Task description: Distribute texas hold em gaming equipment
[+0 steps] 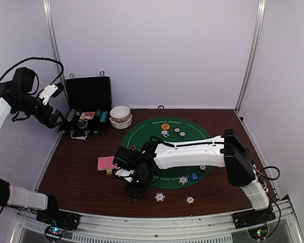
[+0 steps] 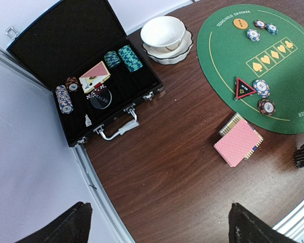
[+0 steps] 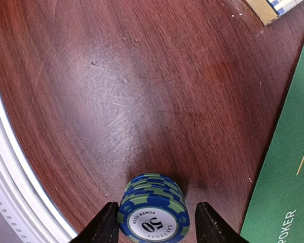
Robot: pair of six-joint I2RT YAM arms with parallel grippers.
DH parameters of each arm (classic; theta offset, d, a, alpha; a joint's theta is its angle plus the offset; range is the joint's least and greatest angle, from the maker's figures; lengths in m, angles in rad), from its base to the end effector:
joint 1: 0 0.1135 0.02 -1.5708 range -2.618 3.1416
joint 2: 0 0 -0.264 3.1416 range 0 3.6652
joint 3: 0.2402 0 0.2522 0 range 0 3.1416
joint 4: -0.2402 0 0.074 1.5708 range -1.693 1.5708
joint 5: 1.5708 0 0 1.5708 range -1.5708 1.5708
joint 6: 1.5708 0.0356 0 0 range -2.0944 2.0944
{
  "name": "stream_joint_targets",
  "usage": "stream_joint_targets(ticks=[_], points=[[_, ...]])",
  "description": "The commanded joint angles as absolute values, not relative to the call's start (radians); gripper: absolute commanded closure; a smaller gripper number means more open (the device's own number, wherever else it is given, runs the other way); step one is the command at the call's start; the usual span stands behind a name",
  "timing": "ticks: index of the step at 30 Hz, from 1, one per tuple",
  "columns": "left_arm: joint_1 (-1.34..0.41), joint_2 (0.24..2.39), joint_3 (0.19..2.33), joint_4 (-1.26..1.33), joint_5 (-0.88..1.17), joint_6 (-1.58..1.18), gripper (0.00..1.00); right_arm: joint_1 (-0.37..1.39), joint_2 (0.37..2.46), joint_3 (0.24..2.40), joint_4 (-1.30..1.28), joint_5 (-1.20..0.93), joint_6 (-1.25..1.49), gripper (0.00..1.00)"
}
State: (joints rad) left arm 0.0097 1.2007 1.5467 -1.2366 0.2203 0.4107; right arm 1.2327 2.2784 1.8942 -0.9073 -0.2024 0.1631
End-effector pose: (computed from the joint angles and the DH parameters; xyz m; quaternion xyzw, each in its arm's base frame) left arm 0.2031 -0.0058 0.4146 0.2226 0.9109 -0.0322 0.3459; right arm 0.1495 0.4469 0.1733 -0.5142 0.8405 0.1656 0.0418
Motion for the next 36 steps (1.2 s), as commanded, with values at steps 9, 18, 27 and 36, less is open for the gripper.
stream_joint_targets(ticks=[9, 18, 27, 36], points=[[0.017, 1.18, 1.574, -1.233, 0.213, 0.426, 0.03, 1.216, 2.291, 1.923, -0.911, -0.22, 0.181, 0.64], [0.017, 1.176, 1.571, -1.233, 0.212, 0.43, 0.03, 1.19, 2.215, 1.947, -0.913, -0.193, 0.189, 0.8], [0.017, 1.178, 1.574, -1.232, 0.214, 0.43, 0.02, 1.123, 2.198, 1.975, -0.923, -0.124, 0.217, 0.86], [0.017, 1.177, 1.571, -1.233, 0.214, 0.431, 0.02, 1.069, 2.284, 1.998, -0.91, -0.063, 0.23, 0.88]])
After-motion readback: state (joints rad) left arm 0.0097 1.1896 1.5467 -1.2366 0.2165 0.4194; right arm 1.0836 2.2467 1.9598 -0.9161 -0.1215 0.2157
